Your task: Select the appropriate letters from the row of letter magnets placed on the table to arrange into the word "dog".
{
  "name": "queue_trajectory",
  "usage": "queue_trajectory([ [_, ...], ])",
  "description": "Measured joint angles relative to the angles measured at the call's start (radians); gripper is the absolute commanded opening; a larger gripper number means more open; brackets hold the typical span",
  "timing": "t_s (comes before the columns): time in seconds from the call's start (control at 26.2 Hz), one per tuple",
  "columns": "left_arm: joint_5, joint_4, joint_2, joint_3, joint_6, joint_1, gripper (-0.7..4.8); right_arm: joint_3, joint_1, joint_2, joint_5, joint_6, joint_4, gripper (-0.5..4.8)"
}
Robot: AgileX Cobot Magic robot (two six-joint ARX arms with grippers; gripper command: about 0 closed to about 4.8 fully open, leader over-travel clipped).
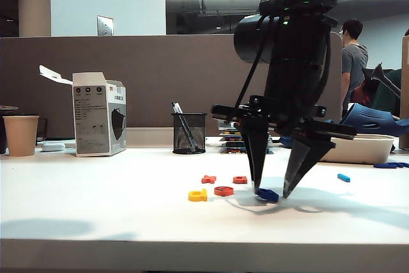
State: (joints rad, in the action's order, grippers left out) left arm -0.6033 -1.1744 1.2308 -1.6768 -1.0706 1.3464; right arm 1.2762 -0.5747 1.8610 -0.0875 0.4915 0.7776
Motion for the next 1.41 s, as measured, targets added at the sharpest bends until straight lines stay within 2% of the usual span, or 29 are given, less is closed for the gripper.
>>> queue_trajectory([
  [0.53,0.0,0.0,0.0,0.0,0.0,0.0,-0.05,-0.002,0.0,-0.062,0.004,0.0,0.029,2.11],
  [1.07,0.0,0.0,0.0,0.0,0.0,0.0,-0.05,-0.004,0.002,-0.015,0.013,0.001,0.009,2.11],
  [1.22,0.0,0.0,0.0,0.0,0.0,0.0,-0.05,-0.005,0.002,-0.062,-0.014,0.001,0.027,2.11],
  [1.41,0.0,0.0,0.0,0.0,0.0,0.0,-0.05,0.0,0.002,-0.097,0.001,0.001,0.007,2.11],
])
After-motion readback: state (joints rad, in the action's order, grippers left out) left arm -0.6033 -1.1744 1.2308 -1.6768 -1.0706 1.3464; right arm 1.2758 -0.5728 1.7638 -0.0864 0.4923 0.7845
